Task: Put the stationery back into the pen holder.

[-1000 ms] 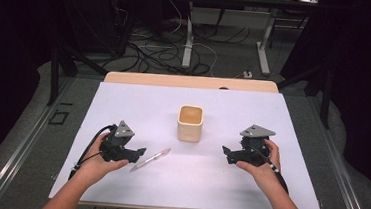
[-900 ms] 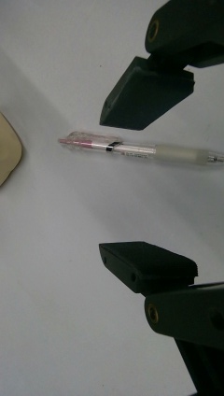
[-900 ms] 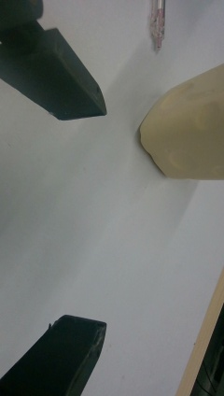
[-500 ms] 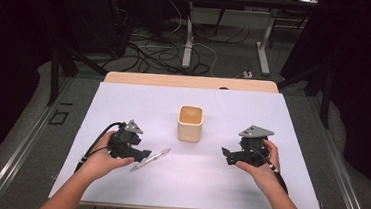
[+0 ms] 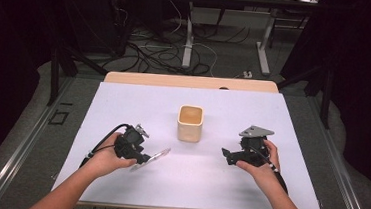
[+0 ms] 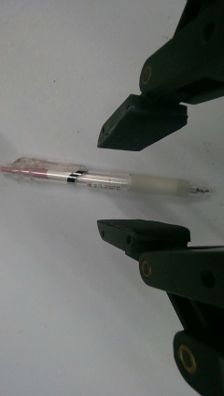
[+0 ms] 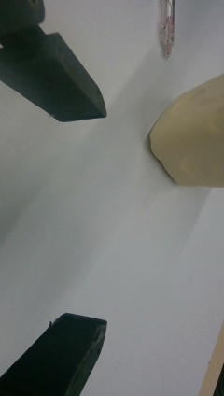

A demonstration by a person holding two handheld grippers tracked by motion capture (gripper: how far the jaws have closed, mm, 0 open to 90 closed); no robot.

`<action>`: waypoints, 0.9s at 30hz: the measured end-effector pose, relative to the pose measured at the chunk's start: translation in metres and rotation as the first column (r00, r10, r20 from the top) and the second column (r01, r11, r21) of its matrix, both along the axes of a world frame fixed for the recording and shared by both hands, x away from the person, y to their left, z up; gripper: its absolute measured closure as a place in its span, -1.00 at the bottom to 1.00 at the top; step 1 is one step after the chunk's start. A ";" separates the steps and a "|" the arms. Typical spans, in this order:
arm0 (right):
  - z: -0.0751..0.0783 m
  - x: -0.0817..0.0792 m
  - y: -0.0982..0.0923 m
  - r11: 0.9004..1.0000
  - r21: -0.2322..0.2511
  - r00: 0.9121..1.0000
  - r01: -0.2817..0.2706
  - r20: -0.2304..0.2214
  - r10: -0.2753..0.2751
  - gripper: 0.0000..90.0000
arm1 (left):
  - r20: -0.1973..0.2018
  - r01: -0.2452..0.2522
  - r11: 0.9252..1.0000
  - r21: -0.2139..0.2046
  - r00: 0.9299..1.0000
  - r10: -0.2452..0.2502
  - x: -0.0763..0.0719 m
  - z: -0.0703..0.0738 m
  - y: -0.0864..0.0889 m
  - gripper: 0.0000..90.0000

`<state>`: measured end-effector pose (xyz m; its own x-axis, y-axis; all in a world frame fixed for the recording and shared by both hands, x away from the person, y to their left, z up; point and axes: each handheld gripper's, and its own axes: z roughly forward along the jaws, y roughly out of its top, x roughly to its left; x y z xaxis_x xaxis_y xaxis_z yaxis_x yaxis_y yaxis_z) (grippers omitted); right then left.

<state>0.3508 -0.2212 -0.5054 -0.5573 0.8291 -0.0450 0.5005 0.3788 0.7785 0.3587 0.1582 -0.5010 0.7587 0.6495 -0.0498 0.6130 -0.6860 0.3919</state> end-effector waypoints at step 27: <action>-0.004 0.000 0.001 1.000 -0.007 0.999 -0.022 -0.028 0.022 -0.95 | -0.120 0.000 0.995 0.096 0.993 0.011 0.008 -0.022 -0.007 0.58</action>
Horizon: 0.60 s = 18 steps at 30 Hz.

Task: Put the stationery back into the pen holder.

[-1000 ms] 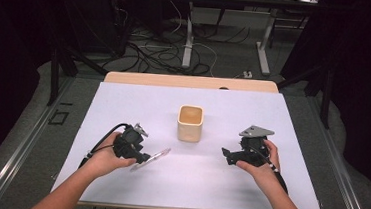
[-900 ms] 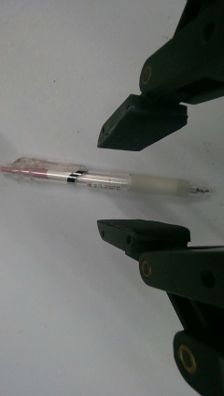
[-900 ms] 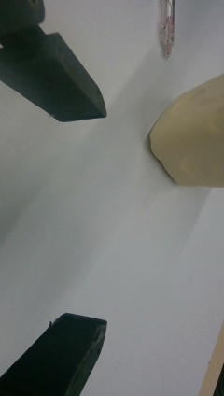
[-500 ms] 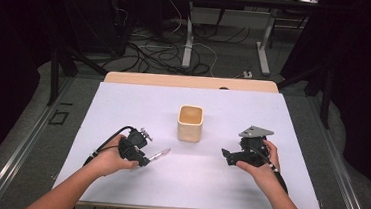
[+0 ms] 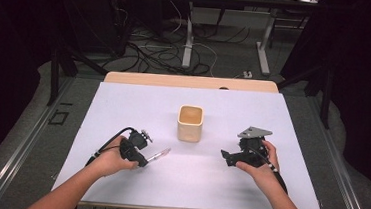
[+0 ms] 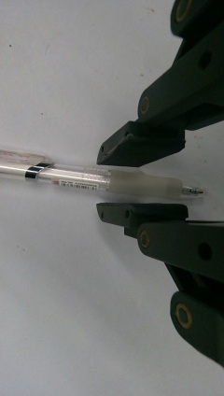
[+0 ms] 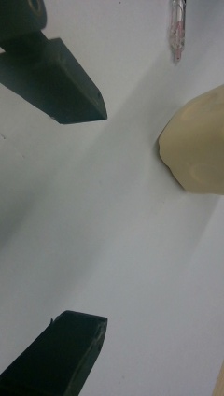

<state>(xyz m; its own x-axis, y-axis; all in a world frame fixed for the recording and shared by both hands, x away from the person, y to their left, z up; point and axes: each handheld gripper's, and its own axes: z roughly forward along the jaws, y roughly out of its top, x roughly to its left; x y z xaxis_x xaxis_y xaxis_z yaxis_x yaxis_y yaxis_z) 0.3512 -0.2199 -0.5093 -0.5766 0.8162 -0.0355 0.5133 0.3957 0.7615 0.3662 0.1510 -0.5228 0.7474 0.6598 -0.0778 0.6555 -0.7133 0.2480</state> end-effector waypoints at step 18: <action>-0.001 0.000 0.000 1.000 0.004 1.000 -0.004 -0.007 0.004 -0.94 | -0.002 0.037 0.997 0.066 0.999 -0.037 -0.001 -0.003 -0.007 0.73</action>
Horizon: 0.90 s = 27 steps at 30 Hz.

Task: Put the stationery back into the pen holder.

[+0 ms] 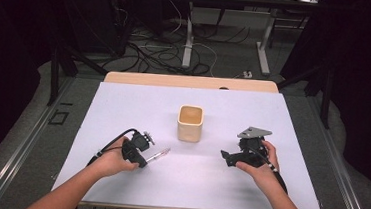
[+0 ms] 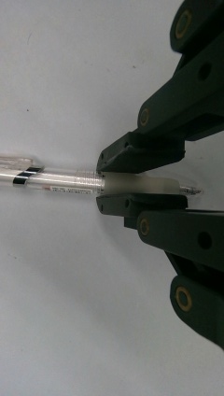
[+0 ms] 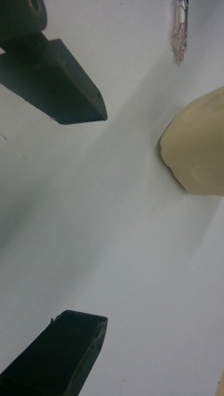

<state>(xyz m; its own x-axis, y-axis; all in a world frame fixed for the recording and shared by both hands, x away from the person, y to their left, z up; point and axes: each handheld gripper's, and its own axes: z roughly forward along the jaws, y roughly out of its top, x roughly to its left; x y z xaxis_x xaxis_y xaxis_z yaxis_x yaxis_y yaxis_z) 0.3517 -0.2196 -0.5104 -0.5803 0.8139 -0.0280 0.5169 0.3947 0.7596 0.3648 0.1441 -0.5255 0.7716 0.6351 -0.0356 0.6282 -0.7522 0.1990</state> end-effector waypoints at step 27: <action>0.000 -0.003 0.008 0.998 -0.043 0.999 -0.040 0.032 0.042 -0.77 | -0.012 -0.034 0.998 -0.056 0.999 0.033 0.003 0.027 0.004 0.77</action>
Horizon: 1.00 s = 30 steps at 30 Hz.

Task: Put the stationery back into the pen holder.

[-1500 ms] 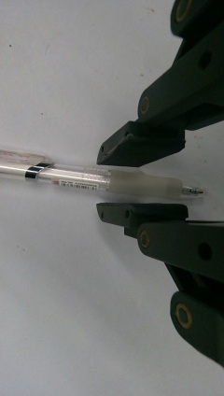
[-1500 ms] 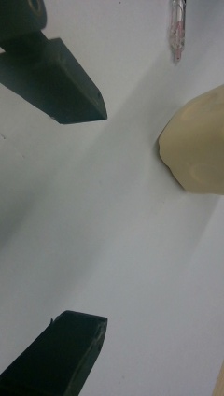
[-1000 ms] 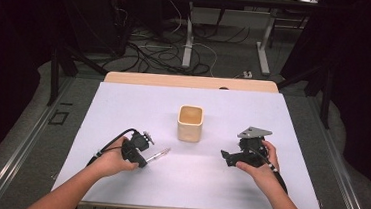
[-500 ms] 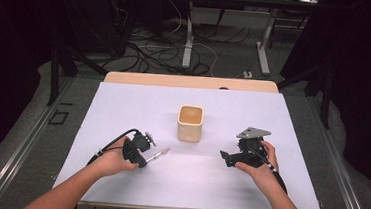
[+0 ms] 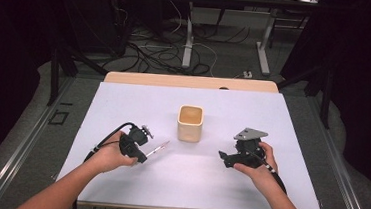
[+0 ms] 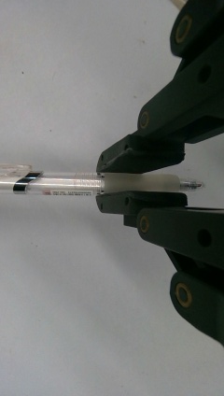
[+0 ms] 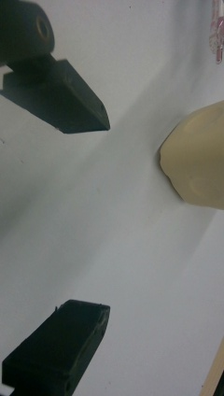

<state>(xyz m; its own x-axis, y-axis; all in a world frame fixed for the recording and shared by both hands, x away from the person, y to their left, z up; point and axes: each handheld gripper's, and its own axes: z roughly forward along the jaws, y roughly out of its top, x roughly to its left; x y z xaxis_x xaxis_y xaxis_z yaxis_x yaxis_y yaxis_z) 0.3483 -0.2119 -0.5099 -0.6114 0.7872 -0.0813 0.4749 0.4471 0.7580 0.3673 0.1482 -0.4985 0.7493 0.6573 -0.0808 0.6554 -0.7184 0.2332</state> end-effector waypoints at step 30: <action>0.024 -0.014 0.020 0.985 -0.065 0.957 -0.160 0.235 0.171 -0.69 | -0.010 -0.006 0.998 -0.059 1.000 0.006 -0.004 0.046 0.007 0.77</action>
